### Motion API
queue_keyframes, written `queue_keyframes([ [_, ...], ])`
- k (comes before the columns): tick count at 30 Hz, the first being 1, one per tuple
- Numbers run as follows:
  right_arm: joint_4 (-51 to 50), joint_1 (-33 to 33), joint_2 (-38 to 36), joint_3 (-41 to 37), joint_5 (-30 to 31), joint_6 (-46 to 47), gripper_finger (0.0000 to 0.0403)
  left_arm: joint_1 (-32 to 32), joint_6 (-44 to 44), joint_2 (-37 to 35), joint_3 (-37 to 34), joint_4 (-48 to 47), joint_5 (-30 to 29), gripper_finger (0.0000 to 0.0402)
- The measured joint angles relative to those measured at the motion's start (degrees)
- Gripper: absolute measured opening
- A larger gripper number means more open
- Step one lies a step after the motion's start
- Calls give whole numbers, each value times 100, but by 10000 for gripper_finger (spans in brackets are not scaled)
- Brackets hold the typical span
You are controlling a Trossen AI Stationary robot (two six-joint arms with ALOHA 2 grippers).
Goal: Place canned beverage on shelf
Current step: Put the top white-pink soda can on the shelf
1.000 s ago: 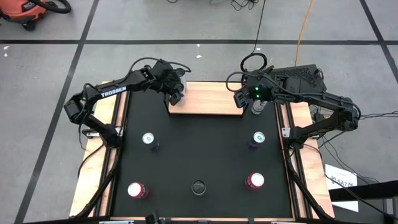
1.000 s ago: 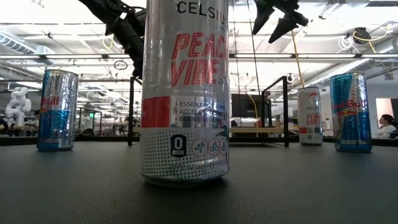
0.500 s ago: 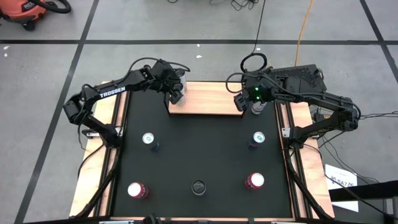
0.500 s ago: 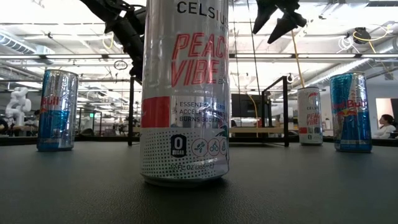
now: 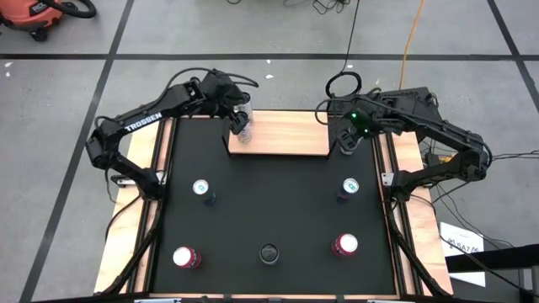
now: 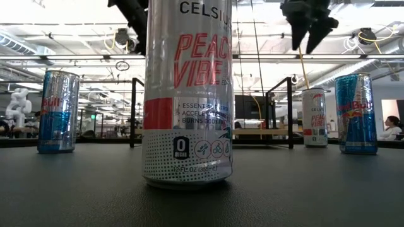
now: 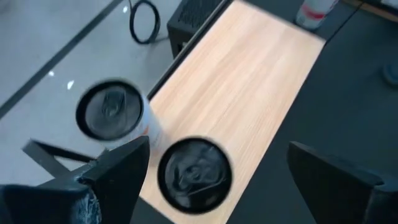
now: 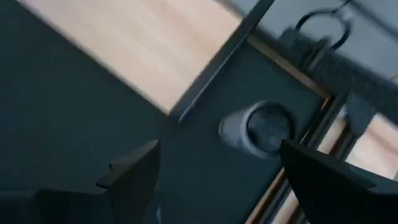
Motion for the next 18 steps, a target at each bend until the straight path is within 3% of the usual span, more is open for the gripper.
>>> queue_keyframes([
  [3,-30,-15,0,0,-423,-124,318,-105,-66,-135,113,2,-9,377],
  [9,-176,53,0,0,-415,-165,318,-472,-618,-622,139,15,-130,360],
  [18,302,195,2,0,-414,875,318,-1868,-903,-872,-21,-24,220,330],
])
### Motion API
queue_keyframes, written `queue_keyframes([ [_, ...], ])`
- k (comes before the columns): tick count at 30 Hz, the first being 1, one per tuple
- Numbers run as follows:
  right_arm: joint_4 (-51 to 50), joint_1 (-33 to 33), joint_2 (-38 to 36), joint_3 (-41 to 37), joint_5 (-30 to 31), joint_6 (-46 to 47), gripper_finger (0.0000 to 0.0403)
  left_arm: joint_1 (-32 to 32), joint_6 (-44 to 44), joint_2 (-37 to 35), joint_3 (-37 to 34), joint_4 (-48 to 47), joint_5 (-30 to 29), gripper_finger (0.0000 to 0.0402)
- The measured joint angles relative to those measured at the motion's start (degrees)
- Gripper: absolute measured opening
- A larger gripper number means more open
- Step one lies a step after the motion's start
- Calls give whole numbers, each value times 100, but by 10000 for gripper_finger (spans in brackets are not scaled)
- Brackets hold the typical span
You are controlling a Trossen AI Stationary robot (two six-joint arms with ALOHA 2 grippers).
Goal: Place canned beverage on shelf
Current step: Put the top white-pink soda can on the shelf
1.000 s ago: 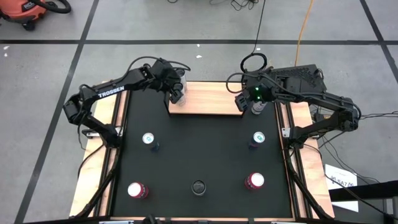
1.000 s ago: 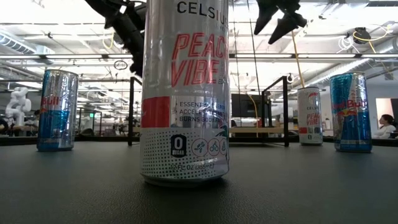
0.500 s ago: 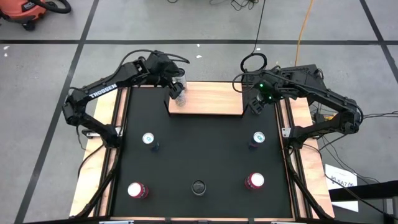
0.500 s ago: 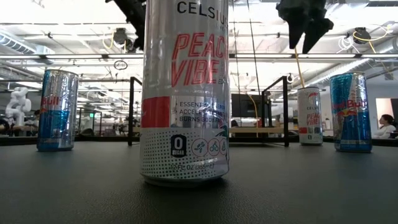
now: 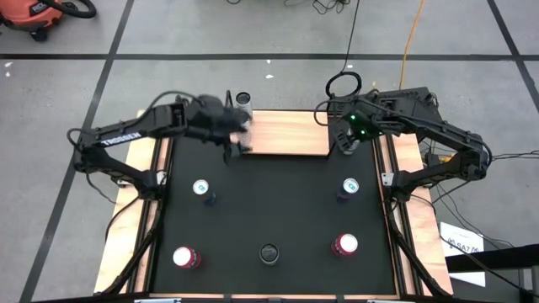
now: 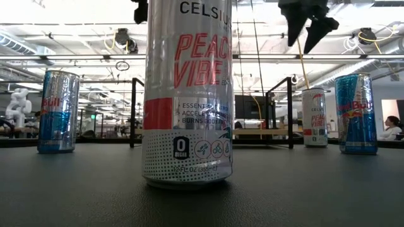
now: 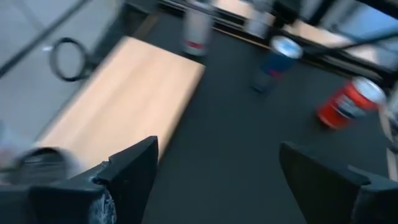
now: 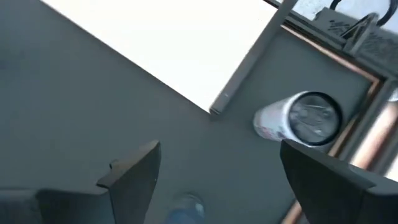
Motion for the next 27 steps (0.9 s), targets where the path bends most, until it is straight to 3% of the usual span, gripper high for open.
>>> queue_keyframes([
  [8,-533,392,0,0,883,1070,318,-1069,-367,0,-69,-178,-926,329],
  [14,-1223,81,0,0,1354,1484,318,-1473,-728,0,-69,-220,-1281,329],
  [20,-719,-632,17,-313,1325,1418,318,-1596,-743,0,-69,-200,-1756,329],
  [27,203,-1332,46,-1164,726,1164,318,-1596,-741,2,-69,-200,-1781,329],
])
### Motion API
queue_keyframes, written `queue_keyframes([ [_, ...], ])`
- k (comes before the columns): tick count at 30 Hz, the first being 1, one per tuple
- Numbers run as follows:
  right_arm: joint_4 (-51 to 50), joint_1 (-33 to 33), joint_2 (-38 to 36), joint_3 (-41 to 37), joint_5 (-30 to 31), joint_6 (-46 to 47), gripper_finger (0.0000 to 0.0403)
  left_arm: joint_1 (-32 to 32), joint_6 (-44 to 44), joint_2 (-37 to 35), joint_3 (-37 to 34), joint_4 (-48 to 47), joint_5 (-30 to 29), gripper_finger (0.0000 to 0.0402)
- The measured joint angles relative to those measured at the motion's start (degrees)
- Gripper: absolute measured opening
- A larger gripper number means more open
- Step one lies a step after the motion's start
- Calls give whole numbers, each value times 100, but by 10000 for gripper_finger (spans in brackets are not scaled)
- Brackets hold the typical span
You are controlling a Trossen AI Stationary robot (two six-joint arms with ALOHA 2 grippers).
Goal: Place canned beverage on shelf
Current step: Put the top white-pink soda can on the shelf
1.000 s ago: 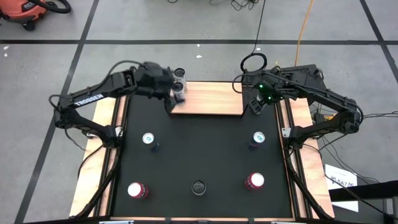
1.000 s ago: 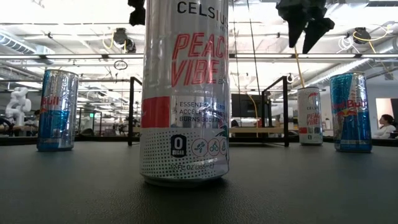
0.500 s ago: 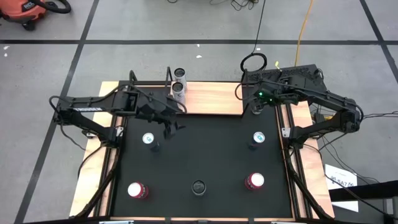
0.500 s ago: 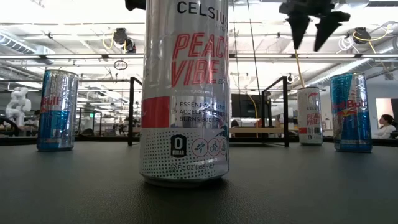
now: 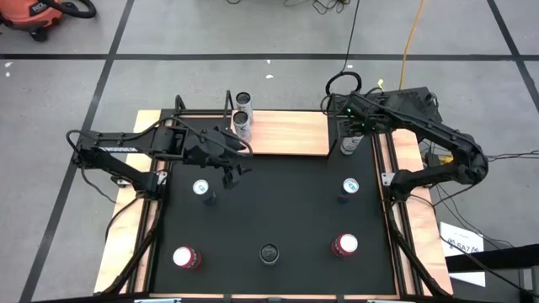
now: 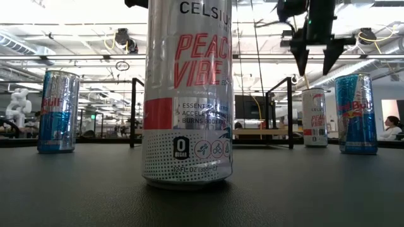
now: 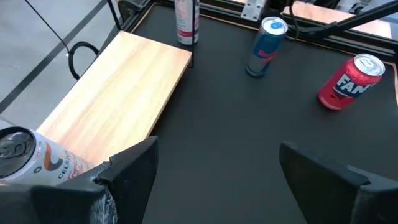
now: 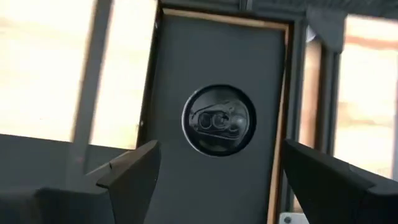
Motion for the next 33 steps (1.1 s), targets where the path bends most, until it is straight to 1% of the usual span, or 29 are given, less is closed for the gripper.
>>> queue_keyframes([
  [5,314,-332,-4,-360,-15,-73,318,0,2,0,0,-14,-17,329],
  [8,553,-490,-4,-621,-304,-176,318,2,4,-1,0,-15,-39,328],
  [13,974,-526,-4,-998,-432,-285,318,2,48,0,0,-17,-169,328],
  [17,1200,-536,-4,-1099,-440,-361,316,3,56,0,0,-20,-179,328],
  [20,1235,-540,-4,-1103,-429,-356,299,26,175,0,0,-20,-192,328],
  [27,1224,-612,-9,-1099,-421,-383,238,168,295,0,0,-20,-243,328],
  [30,1215,-614,-9,-1099,-423,-406,232,236,348,0,0,-20,-249,328],
  [33,1210,-614,-9,-1099,-427,-425,239,302,356,0,0,-24,-247,328],
])
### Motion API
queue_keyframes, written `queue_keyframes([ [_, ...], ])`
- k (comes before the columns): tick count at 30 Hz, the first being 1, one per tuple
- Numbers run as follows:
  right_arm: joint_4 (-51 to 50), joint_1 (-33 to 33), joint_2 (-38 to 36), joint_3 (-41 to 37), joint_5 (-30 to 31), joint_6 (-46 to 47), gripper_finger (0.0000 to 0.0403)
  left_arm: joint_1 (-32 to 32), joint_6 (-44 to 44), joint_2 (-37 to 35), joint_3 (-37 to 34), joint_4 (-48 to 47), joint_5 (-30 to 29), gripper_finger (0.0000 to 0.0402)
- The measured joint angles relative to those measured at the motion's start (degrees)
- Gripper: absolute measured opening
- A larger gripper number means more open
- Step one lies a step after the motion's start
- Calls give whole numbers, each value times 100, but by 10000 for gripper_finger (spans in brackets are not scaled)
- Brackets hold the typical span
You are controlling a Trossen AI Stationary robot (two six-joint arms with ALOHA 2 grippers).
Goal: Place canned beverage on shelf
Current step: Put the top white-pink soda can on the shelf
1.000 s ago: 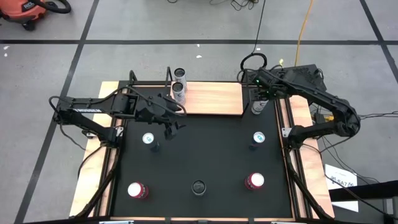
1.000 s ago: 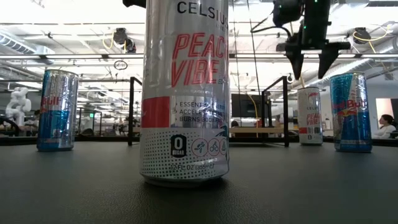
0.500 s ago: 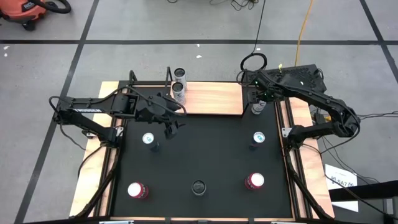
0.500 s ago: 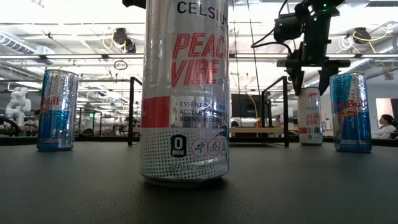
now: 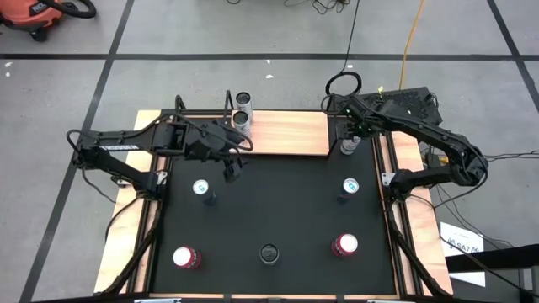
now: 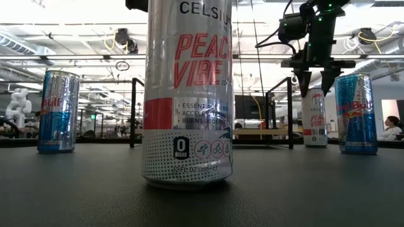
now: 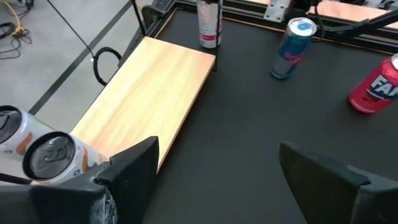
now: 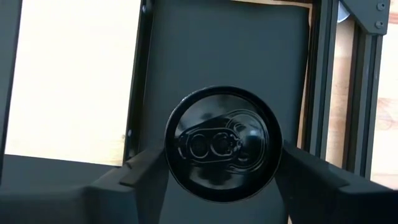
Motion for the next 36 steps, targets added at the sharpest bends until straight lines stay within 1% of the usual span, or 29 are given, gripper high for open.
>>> queue_keyframes([
  [4,-74,9,-97,7,-26,-22,242,84,2,0,0,-62,0,328],
  [8,-515,87,-321,349,16,-22,236,140,0,0,0,-297,0,328],
  [13,-1123,90,-520,1196,473,2,237,196,107,0,0,-474,-73,328],
  [17,-1170,110,-560,2027,784,-31,237,261,344,0,2,-442,-170,328],
  [19,-922,168,-553,2373,796,-162,237,327,443,2,10,-437,-208,328],
  [22,-291,290,-545,2704,773,-377,237,458,529,2,15,-368,-224,328],
  [28,717,705,-369,2876,725,-589,237,677,710,2,15,-110,-227,329],
  [32,1269,1018,7,2876,367,-615,237,781,1194,2,15,450,-228,329],
  [36,1752,1359,460,2876,104,-265,237,853,1811,2,15,1267,-227,329],
])
